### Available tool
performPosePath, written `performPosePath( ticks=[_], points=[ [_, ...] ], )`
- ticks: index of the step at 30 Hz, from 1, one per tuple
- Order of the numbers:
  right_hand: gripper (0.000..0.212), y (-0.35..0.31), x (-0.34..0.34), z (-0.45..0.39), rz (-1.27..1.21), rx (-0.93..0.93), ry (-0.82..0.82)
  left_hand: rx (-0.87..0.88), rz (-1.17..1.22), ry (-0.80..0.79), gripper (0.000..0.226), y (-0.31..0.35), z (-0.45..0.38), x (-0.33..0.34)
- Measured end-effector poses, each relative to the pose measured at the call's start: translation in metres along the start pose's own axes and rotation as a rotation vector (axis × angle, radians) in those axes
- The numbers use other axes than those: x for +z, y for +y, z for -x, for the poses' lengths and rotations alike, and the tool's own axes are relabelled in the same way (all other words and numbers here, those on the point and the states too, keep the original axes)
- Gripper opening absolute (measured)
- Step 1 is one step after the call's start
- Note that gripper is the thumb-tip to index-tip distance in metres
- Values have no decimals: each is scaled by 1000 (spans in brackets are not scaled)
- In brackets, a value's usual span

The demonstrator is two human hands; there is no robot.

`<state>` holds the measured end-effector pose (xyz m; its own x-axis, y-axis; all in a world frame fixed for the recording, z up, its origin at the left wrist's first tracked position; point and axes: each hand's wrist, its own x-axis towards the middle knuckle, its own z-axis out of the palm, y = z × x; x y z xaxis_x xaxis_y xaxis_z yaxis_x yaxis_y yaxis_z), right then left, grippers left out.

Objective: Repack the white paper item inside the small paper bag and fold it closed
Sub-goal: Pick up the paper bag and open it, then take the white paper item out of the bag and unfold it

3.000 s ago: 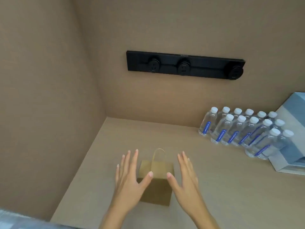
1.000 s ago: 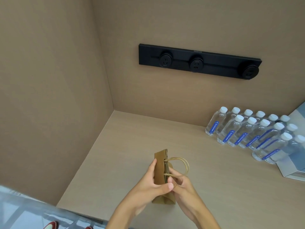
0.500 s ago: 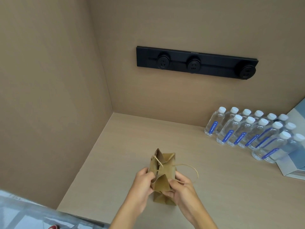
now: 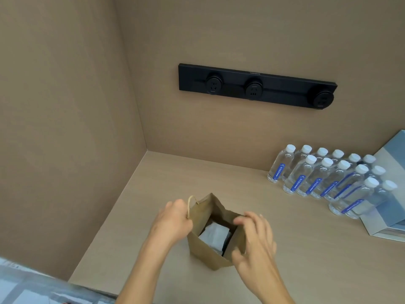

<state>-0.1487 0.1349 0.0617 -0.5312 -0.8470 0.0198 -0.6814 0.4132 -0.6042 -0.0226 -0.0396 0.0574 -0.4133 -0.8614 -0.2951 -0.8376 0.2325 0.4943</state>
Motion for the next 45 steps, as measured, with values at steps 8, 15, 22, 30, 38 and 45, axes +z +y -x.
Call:
performPosePath(
  ticks=[8,15,22,30,38,45],
  points=[
    [78,21,-42,-2,434,-163,-381,191,368,362,31,19,14,22],
    [28,-2,-39,3,185,-71,-157,178,378,336,32,16,39,47],
    [25,-28,-42,-8,557,-45,-207,83,19,9,43,18,69,40],
    [13,-28,-51,-19,782,-734,-631,80,173,-92,76,12,70,35],
    [34,-18,14,-60,1277,-434,-992,139,182,-110,65,24,77,40],
    [53,-4,45,-67,1352,-680,-1177,123,185,-128,67,21,68,35]
  ],
)
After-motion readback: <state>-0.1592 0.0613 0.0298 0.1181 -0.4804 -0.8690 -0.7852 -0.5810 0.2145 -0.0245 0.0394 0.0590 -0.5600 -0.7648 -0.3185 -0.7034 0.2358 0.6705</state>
